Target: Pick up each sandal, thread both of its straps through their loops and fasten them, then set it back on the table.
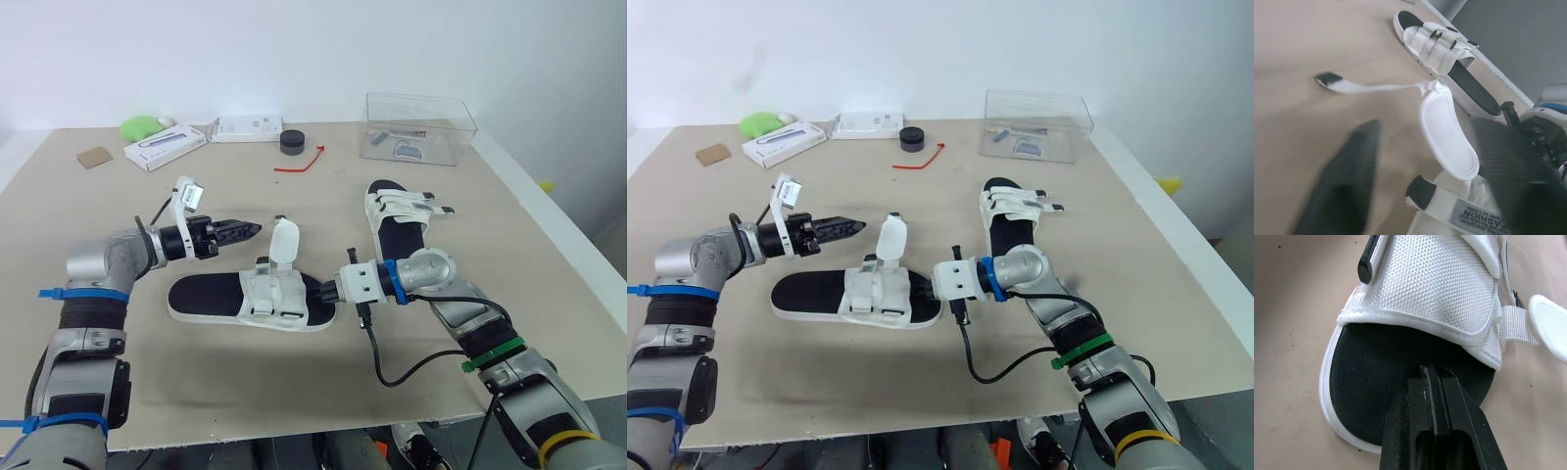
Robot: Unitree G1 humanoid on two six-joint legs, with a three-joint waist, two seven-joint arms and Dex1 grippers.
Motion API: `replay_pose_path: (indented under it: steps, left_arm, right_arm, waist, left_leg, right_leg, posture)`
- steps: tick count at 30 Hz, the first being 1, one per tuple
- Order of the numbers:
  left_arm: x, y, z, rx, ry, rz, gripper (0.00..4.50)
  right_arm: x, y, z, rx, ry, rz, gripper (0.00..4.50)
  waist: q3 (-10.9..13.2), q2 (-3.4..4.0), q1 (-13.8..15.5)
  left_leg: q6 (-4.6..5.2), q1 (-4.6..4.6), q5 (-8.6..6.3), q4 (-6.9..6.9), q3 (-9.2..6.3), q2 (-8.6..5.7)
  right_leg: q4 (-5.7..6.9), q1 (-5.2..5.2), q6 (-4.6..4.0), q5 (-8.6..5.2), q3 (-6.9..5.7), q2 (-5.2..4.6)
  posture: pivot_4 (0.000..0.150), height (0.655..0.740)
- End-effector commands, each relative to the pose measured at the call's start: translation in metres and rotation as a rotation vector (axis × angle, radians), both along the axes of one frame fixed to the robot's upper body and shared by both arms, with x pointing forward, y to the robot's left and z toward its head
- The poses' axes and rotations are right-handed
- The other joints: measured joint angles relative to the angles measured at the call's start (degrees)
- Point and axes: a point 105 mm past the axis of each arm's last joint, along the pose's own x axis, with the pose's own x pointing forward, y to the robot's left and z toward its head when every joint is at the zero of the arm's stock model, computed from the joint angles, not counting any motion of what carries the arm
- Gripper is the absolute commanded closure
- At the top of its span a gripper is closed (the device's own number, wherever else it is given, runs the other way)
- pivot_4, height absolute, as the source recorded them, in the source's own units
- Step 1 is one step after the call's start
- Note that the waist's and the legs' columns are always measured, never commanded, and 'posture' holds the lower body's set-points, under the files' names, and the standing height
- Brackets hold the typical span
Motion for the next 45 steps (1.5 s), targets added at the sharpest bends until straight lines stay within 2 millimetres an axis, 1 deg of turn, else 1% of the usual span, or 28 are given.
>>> replay_pose_path:
  steps: [1,5,10,13,17,20,23,27,34,35,36,37,38,42,43,44,45]
  left_arm:
    - [0.005,-0.008,0.01,0.0,0.0,-0.029,0.02]
    - [0.01,-0.02,0.002,0.025,0.029,-0.067,0.02]
    - [0.01,-0.04,0.007,0.004,0.044,-0.174,0.02]
    - [0.013,-0.048,0.009,-0.011,0.055,-0.2,0.02]
    - [0.021,-0.064,0.02,-0.089,0.072,-0.216,0.02]
    - [0.027,-0.071,0.03,-0.159,0.071,-0.212,0.02]
    - [0.036,-0.072,0.038,-0.218,0.066,-0.158,0.02]
    - [0.045,-0.07,0.045,-0.251,0.043,-0.1,0.02]
    - [0.049,-0.075,0.042,-0.221,0.014,-0.089,0.02]
    - [0.049,-0.075,0.04,-0.213,0.01,-0.083,0.41]
    - [0.05,-0.076,0.038,-0.198,-0.003,-0.081,0.58]
    - [0.051,-0.076,0.037,-0.191,-0.017,-0.076,0.92]
    - [0.051,-0.076,0.037,-0.188,-0.026,-0.073,1.55]
    - [0.056,-0.073,0.041,-0.186,-0.063,-0.036,3.47]
    - [0.057,-0.072,0.042,-0.183,-0.075,-0.027,3.69]
    - [0.058,-0.072,0.043,-0.178,-0.086,-0.02,4.33]
    - [0.058,-0.071,0.044,-0.168,-0.1,-0.017,4.44]
  right_arm:
    - [0.002,-0.016,-0.031,-0.13,0.069,-0.057,4.5]
    - [0.003,-0.016,-0.03,-0.128,0.065,-0.063,4.5]
    - [0.003,-0.018,-0.03,-0.125,0.059,-0.074,4.5]
    - [0.003,-0.019,-0.03,-0.124,0.056,-0.081,4.5]
    - [0.002,-0.022,-0.03,-0.124,0.05,-0.091,4.5]
    - [0.001,-0.024,-0.031,-0.128,0.046,-0.096,4.5]
    - [0.001,-0.025,-0.031,-0.128,0.043,-0.103,4.5]
    - [0.0,-0.026,-0.03,-0.129,0.041,-0.109,4.5]
    - [0.001,-0.026,-0.03,-0.128,0.04,-0.115,4.5]
    - [0.001,-0.026,-0.03,-0.127,0.04,-0.117,4.5]
    - [0.002,-0.026,-0.03,-0.127,0.039,-0.118,4.5]
    - [0.002,-0.026,-0.03,-0.127,0.04,-0.119,4.5]
    - [0.002,-0.026,-0.03,-0.127,0.04,-0.12,4.5]
    - [0.002,-0.027,-0.03,-0.13,0.041,-0.12,4.5]
    - [0.002,-0.027,-0.03,-0.131,0.041,-0.12,4.5]
    - [0.002,-0.027,-0.03,-0.131,0.041,-0.119,4.5]
    - [0.002,-0.027,-0.03,-0.131,0.041,-0.118,4.5]
  waist:
    - [0.0,0.0,-0.04]
    - [0.0,0.0,-0.07]
    - [0.0,-0.01,-0.17]
    - [0.01,-0.02,-0.2]
    - [0.01,-0.02,-0.29]
    - [0.02,-0.05,-0.71]
    - [0.02,-0.05,-0.79]
    - [0.02,-0.05,-0.85]
    - [0.02,-0.05,-0.84]
    - [0.02,-0.05,-0.84]
    - [0.02,-0.05,-0.84]
    - [0.02,-0.05,-0.85]
    - [0.02,-0.05,-0.85]
    - [0.02,-0.05,-0.85]
    - [0.02,-0.05,-0.85]
    - [0.02,-0.05,-0.85]
    - [0.02,-0.05,-0.85]
  left_leg:
    - [0.0,0.0,0.0,0.0,-0.01,0.0]
    - [-0.01,0.0,0.0,0.01,-0.02,-0.06]
    - [0.0,-0.01,0.0,0.01,0.01,-0.08]
    - [-0.01,-0.03,0.0,0.02,-0.02,-0.12]
    - [-0.01,-0.04,0.0,0.02,-0.03,-0.14]
    - [0.0,-0.14,0.0,0.03,-0.03,-0.15]
    - [0.0,-0.43,0.0,0.04,-0.12,-0.16]
    - [0.0,-0.52,0.0,0.05,-0.26,-0.17]
    - [-0.01,-0.53,0.01,0.1,-0.52,-0.2]
    - [-0.02,-0.53,0.01,0.12,-0.54,-0.22]
    - [-0.02,-0.54,0.01,0.13,-0.54,-0.22]
    - [-0.02,-0.54,0.01,0.13,-0.53,-0.23]
    - [-0.02,-0.56,0.02,0.13,-0.53,-0.23]
    - [-0.03,-0.55,0.02,0.13,-0.56,-0.23]
    - [-0.03,-0.55,0.02,0.13,-0.56,-0.23]
    - [-0.03,-0.55,0.02,0.13,-0.56,-0.23]
    - [-0.03,-0.54,0.02,0.13,-0.56,-0.23]
  right_leg:
    - [0.0,0.0,0.0,0.0,0.0,0.0]
    - [0.0,0.01,0.0,0.01,-0.01,0.02]
    - [0.0,0.0,0.0,0.01,0.01,0.03]
    - [0.0,0.0,0.01,0.01,-0.01,0.04]
    - [0.0,0.01,0.02,0.01,-0.01,0.04]
    - [-0.01,-0.01,0.03,0.01,0.0,0.04]
    - [-0.03,-0.04,0.04,0.0,-0.09,0.01]
    - [-0.06,-0.05,0.06,0.0,-0.18,-0.03]
    - [-0.12,-0.05,0.1,0.0,-0.42,-0.16]
    - [-0.12,-0.05,0.12,0.01,-0.44,-0.17]
    - [-0.12,-0.04,0.13,0.02,-0.44,-0.18]
    - [-0.12,-0.04,0.14,0.02,-0.44,-0.19]
    - [-0.12,-0.04,0.15,0.03,-0.43,-0.19]
    - [-0.12,-0.04,0.15,0.03,-0.44,-0.19]
    - [-0.12,-0.04,0.15,0.03,-0.44,-0.19]
    - [-0.12,-0.04,0.15,0.03,-0.44,-0.19]
    - [-0.12,-0.04,0.16,0.03,-0.45,-0.19]
  posture:
    - [0.15,0.74]
    - [0.15,0.74]
    - [0.15,0.74]
    - [0.15,0.74]
    - [0.15,0.74]
    - [0.15,0.74]
    - [0.15,0.74]
    - [0.15,0.74]
    - [0.15,0.74]
    - [0.15,0.74]
    - [0.15,0.74]
    - [0.15,0.74]
    - [0.15,0.74]
    - [0.15,0.74]
    - [0.15,0.74]
    - [0.15,0.74]
    - [0.15,0.74]
